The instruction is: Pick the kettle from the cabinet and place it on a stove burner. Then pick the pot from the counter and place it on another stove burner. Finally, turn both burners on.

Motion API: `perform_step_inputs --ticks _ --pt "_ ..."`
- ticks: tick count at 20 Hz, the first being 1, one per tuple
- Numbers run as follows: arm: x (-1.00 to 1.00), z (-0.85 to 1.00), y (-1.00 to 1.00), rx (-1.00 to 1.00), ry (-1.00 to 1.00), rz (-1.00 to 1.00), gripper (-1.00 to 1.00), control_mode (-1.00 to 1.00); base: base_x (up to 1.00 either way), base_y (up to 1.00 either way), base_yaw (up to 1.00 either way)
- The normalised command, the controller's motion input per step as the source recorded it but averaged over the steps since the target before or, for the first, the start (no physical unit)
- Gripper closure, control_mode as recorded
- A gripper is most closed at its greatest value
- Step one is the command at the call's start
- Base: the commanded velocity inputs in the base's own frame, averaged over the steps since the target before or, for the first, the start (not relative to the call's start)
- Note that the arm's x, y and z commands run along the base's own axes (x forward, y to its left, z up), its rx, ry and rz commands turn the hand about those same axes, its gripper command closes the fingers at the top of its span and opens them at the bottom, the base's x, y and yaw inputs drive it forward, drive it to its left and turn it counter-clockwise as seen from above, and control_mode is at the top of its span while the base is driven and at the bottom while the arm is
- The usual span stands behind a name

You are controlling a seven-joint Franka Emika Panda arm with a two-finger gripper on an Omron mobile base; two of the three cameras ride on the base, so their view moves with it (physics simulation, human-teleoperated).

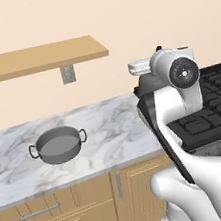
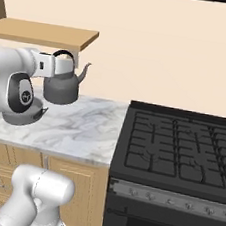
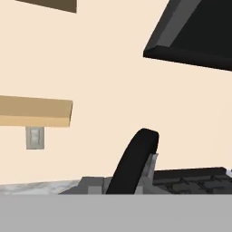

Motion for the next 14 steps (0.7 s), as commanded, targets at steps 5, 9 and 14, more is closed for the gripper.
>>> perform_step_inputs --ticks 5,9,14 --pt "0.00 0.00 0.00 0.00 0.00 0.00 1.00 1.00 0.04 -0.51 -0.01" --pt "0.00 0.00 0.00 0.00 0.00 0.00 1.00 1.00 0.23 -0.44 0.00" --pt "0.00 0.00 0.00 0.00 0.00 0.00 1.00 1.00 0.36 -0.34 0.00"
